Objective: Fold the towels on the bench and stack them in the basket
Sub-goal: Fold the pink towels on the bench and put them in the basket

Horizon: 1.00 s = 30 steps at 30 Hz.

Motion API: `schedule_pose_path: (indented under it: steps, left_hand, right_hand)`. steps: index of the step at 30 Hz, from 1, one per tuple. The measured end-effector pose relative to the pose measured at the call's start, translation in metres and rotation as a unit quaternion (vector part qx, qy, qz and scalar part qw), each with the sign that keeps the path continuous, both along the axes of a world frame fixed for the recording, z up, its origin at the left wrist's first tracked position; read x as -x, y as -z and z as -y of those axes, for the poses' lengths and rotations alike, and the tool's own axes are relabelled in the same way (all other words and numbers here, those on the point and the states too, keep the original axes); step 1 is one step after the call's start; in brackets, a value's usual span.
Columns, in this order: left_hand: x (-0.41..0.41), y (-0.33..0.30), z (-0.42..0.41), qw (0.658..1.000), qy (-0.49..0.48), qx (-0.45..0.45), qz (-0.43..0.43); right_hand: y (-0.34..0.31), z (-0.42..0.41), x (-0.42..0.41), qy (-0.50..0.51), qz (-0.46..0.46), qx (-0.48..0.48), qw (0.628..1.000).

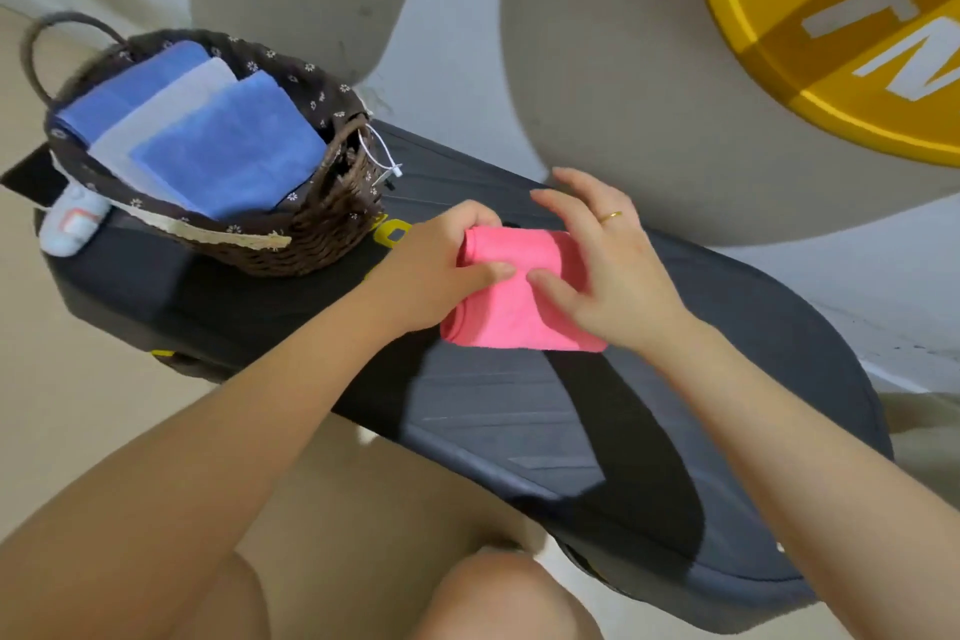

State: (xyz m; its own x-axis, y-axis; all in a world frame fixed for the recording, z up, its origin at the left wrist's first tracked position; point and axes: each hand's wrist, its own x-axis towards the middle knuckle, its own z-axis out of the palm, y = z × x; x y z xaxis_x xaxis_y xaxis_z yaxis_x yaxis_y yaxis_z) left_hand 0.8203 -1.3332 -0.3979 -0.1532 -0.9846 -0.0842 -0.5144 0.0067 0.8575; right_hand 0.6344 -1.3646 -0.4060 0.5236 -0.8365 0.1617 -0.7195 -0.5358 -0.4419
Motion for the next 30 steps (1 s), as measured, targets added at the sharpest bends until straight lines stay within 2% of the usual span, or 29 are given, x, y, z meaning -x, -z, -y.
schedule_pose_path:
  steps: [3, 5, 7, 9, 10, 13, 15, 19, 22, 24, 26, 28, 30]
  left_hand:
    - [-0.02, -0.011, 0.0, 0.999, -0.027, 0.026, 0.021]
    - [-0.037, -0.015, -0.002, 0.996, -0.083, 0.033, -0.023]
    - [-0.052, -0.017, -0.005, 0.984, -0.158, 0.028, -0.073]
    - [-0.062, -0.019, -0.009, 0.968, -0.218, 0.01, -0.119]
    - [-0.067, -0.02, -0.01, 0.961, -0.237, -0.001, -0.142]
    - [-0.084, -0.029, -0.011, 0.951, -0.262, -0.011, -0.162]
    - [-0.101, -0.036, -0.012, 0.955, -0.266, 0.0, -0.128]
    - [-0.142, -0.035, -0.012, 0.961, -0.265, 0.012, -0.084]
    - [-0.175, -0.025, -0.006, 0.962, -0.26, 0.013, -0.083]
    - [-0.195, -0.019, 0.004, 0.966, -0.253, 0.033, -0.027]
    - [-0.211, -0.014, 0.018, 0.966, -0.239, 0.059, 0.075]
    - [-0.223, -0.008, 0.033, 0.965, -0.218, 0.07, 0.127]
    - [-0.231, -0.001, 0.043, 0.97, -0.191, 0.054, 0.137]
  right_hand:
    - [-0.016, 0.037, -0.012, -0.072, -0.086, -0.093, 0.989]
    - [-0.021, 0.055, -0.017, -0.083, -0.069, -0.145, 0.983]
    - [-0.023, 0.067, -0.022, -0.077, 0.041, -0.25, 0.964]
    - [-0.028, 0.075, -0.03, -0.066, 0.194, -0.358, 0.911]
    - [-0.029, 0.078, -0.037, -0.061, 0.243, -0.384, 0.889]
    - [-0.034, 0.09, -0.067, -0.064, 0.292, -0.409, 0.862]
    - [-0.039, 0.097, -0.088, -0.073, 0.289, -0.416, 0.859]
    - [-0.052, 0.113, -0.133, -0.092, 0.245, -0.382, 0.887]
    - [-0.053, 0.118, -0.175, -0.069, 0.224, -0.347, 0.908]
    - [-0.045, 0.121, -0.21, -0.043, 0.158, -0.28, 0.946]
    - [-0.036, 0.13, -0.241, -0.015, 0.077, -0.212, 0.974]
    - [-0.026, 0.141, -0.258, 0.006, -0.004, -0.161, 0.987]
    - [-0.017, 0.147, -0.266, 0.014, -0.085, -0.138, 0.987]
